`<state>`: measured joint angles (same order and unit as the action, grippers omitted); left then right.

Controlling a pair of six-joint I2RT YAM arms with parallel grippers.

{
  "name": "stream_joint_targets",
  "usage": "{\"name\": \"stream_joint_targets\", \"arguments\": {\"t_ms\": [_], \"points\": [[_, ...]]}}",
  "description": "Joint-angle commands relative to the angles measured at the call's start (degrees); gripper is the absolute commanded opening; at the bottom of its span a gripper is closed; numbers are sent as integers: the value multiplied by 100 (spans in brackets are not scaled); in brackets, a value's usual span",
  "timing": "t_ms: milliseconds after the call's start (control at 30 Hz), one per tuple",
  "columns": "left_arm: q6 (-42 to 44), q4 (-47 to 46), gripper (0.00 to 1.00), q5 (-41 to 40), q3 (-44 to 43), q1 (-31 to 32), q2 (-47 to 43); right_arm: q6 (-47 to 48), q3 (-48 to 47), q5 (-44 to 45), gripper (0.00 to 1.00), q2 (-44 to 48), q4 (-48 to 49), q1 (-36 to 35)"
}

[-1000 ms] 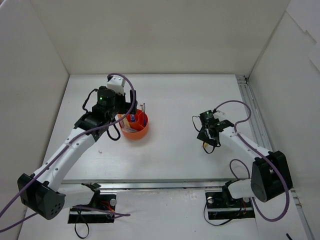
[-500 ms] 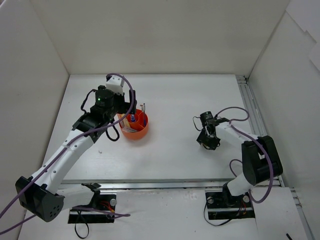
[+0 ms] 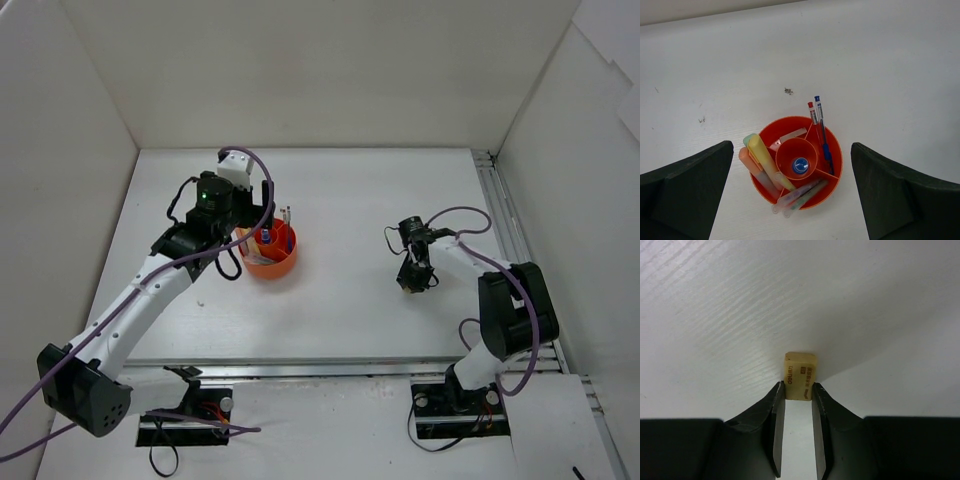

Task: Sort the stationery into containers
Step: Pick up the stationery from the center of the board.

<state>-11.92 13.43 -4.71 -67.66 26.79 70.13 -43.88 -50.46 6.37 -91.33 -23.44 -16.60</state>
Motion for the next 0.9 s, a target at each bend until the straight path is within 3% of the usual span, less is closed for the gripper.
{"name": "stream_joint_targets", "arguments": {"t_ms": [0, 133, 300, 433, 667, 867], "points": [[129, -288, 99, 154, -274, 20, -61, 712, -455, 214, 0, 219, -64, -141], [111, -315, 99, 962, -257, 20, -96, 2071, -571, 182, 0, 931, 199, -616], [-152, -719, 99, 2543, -169, 20, 62, 3558, -211, -1450, 0, 2144, 981, -1160], [-205, -860, 99, 3518, -221, 449, 343, 4123, -43, -2166, 0, 2690, 1403, -1688], [-363, -921, 99, 4057, -222, 1039, 555, 4634, -96, -2561, 0, 2989, 1711, -2216], [-495, -895, 100, 4031, -134, 1364, 590, 4757, -35, -2474, 0, 3130, 1931, -2541]]}}
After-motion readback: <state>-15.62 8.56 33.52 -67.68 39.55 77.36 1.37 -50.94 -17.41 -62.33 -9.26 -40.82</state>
